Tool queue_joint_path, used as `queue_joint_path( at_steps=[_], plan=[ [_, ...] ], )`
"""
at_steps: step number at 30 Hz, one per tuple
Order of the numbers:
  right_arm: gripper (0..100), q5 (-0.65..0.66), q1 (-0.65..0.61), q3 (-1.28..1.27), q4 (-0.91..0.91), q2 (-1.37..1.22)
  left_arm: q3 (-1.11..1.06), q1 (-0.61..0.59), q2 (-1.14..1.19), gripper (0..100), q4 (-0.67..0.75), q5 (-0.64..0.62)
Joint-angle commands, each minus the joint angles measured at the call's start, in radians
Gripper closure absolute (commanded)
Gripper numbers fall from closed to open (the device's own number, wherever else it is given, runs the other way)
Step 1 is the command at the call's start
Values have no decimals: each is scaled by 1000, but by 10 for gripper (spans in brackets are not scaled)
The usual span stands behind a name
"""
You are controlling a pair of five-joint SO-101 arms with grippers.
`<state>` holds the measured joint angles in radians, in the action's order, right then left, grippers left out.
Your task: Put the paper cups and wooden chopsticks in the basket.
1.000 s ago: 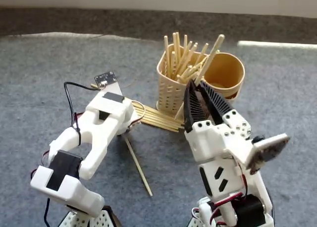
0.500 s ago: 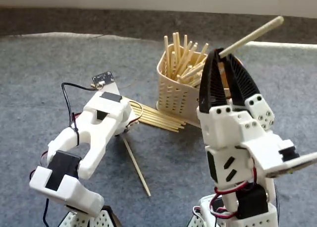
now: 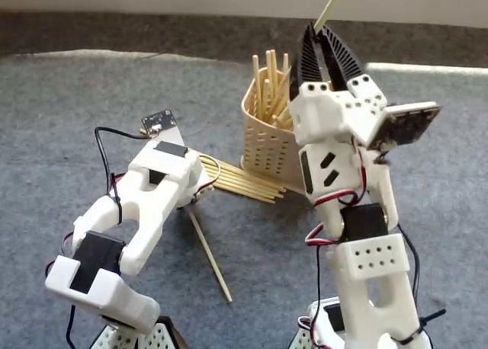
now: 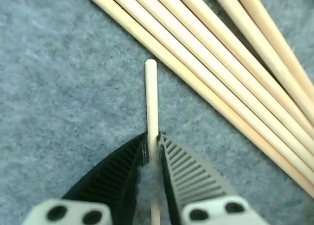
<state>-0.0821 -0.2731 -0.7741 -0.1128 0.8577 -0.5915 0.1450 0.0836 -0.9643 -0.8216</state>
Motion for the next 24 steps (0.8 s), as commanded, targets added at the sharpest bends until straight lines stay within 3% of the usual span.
queue_joint_path(
  at_steps=[1,6,11,19,24],
  plan=[
    [993,-2,7,50,-38,-62,2,-18,-1,994,-12,8],
    [989,-2,7,50,-36,-125,2,-18,-1,994,-12,8],
    [856,-2,7,48,-13,-133,2,-18,-1,994,-12,8],
    [872,-2,1,99,185,-65,-1,-18,-2,994,-17,8],
    [872,0,-71,104,380,82,-4,-18,-7,994,-18,8]
  ],
)
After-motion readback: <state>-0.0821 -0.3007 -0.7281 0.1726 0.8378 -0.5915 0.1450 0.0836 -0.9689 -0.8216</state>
